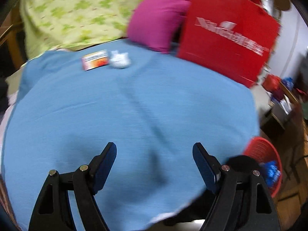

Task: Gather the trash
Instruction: 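Move both grippers back over the remaining trash on the blanket, then grasp the white tissue with the right gripper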

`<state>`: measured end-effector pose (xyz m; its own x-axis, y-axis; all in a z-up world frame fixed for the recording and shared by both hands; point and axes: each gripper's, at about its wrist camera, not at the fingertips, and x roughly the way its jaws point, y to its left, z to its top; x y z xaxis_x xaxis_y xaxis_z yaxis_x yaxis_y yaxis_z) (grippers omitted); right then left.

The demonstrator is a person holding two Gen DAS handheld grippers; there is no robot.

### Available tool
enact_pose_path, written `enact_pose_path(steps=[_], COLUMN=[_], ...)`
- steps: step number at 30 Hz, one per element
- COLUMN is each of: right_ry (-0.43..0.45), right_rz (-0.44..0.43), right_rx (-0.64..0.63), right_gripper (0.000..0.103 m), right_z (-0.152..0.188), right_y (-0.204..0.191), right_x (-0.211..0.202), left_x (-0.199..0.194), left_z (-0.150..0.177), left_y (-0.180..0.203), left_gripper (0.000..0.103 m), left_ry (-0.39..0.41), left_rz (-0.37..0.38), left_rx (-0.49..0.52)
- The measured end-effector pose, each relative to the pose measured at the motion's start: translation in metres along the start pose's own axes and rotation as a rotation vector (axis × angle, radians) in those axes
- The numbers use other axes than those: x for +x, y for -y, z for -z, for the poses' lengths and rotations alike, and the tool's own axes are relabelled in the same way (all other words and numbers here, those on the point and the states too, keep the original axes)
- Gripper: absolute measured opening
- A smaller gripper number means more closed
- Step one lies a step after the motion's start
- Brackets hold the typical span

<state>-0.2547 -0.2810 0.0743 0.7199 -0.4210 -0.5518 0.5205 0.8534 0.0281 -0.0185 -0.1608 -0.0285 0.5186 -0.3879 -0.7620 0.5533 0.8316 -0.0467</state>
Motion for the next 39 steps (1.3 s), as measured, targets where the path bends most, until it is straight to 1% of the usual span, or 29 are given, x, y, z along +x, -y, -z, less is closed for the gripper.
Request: enact_pose_path(steps=[6, 9, 14, 16, 17, 18, 20, 21, 23, 24, 27, 32, 36, 39], right_ry=[-0.047, -0.064, -0.089, -0.105, -0.116, -0.122, -0.134, -0.141, -0.161, -0.188, -0.239, -0.302, -0.346, -0.368], right_rz=[-0.12, -0.159, -0.207, -0.217, -0.228, -0.231, -0.244, -0.259, -0.283, -0.298, -0.304, -0.312, -0.307, -0.293], right_rx=[-0.083, -0.115, -0.156, -0.158, -0.159, -0.163, -0.169, -0.168, -0.159, -0.136, -0.076, -0.036, 0.001, -0.004], right_gripper=[0.082, 0.082, 0.082, 0.082, 0.082, 0.082, 0.082, 0.082, 0.082, 0.082, 0.082, 0.082, 0.081, 0.081], right_z=[-0.018, -0.028, -0.043, -0.048, -0.051, -0.055, -0.063, -0.066, -0.075, -0.082, -0.098, -0.117, -0.124, -0.122], right_y=[-0.064, -0.09, -0.134, -0.146, -0.155, -0.162, -0.177, -0.184, -0.198, -0.207, -0.224, -0.254, -0.262, -0.266], right_x=[0.039, 0.056, 0.089, 0.104, 0.116, 0.126, 0.148, 0.16, 0.185, 0.208, 0.259, 0.339, 0.387, 0.416], left_x=[0.017, 0.03, 0.053, 0.063, 0.067, 0.067, 0.063, 0.061, 0.057, 0.057, 0.063, 0.062, 0.072, 0.077], left_z=[-0.006, -0.011, -0.013, -0.008, -0.006, -0.005, -0.008, -0.01, -0.013, -0.014, -0.014, -0.011, -0.008, -0.009], left_y=[-0.074, -0.111, -0.154, -0.17, -0.18, -0.188, -0.197, -0.198, -0.197, -0.197, -0.203, -0.217, -0.22, -0.218], left_gripper=[0.082, 0.082, 0.082, 0.081, 0.081, 0.081, 0.081, 0.081, 0.082, 0.082, 0.082, 0.082, 0.082, 0.082], left_ry=[0.012, 0.015, 0.043, 0.041, 0.019, 0.022, 0.045, 0.061, 0.082, 0.084, 0.058, 0.046, 0.011, 0.003], left_rz=[-0.115, -0.169, -0.248, -0.309, -0.354, -0.363, -0.353, -0.353, -0.367, -0.376, -0.369, -0.353, -0.341, -0.335], left_rx=[-0.098, -0.157, -0.241, -0.291, -0.345, -0.389, -0.434, -0.439, -0.428, -0.42, -0.442, -0.5, -0.529, -0.525])
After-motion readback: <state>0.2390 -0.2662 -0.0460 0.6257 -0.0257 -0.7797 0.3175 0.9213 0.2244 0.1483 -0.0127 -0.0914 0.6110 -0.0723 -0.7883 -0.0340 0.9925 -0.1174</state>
